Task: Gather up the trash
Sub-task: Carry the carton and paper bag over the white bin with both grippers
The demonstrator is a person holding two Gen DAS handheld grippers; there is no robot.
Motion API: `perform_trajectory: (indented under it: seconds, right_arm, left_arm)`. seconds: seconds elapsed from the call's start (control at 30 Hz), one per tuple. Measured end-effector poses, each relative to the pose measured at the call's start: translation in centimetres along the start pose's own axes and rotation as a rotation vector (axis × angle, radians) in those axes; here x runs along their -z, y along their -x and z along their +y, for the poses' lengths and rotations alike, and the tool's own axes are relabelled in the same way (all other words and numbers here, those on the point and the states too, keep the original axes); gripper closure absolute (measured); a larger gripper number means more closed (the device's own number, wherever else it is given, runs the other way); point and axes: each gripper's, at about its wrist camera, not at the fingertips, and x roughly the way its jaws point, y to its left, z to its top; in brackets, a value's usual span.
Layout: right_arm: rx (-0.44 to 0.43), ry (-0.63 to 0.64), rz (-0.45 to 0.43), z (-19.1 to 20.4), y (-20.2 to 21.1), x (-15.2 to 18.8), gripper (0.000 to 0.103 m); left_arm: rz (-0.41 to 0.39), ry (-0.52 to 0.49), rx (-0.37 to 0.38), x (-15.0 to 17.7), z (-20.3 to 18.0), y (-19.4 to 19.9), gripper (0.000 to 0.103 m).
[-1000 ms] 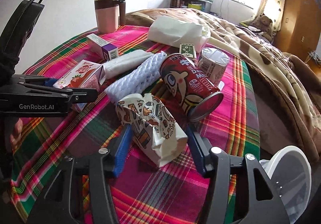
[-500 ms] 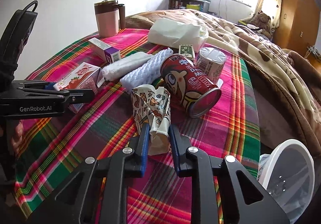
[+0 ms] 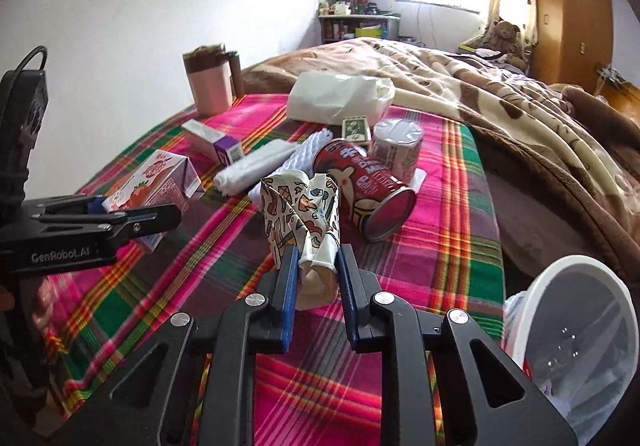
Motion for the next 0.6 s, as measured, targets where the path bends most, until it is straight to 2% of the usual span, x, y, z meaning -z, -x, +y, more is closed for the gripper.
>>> perform_trajectory:
  seconds: [0.3,0.6]
  right_arm:
    - [0.046,-0.056,-0.063,-1.7,3.3,0.3,0.083]
    - [0.137,-0.134,-0.104,-4.7,6.4,1.4,0.083]
  left_arm:
    - [-0.046,-0.064,0.061,-0.4,-3.2,1.7,0.043]
    - [-0.072,-0.156,0.137,-0.7,-8.2,2.5,0.043]
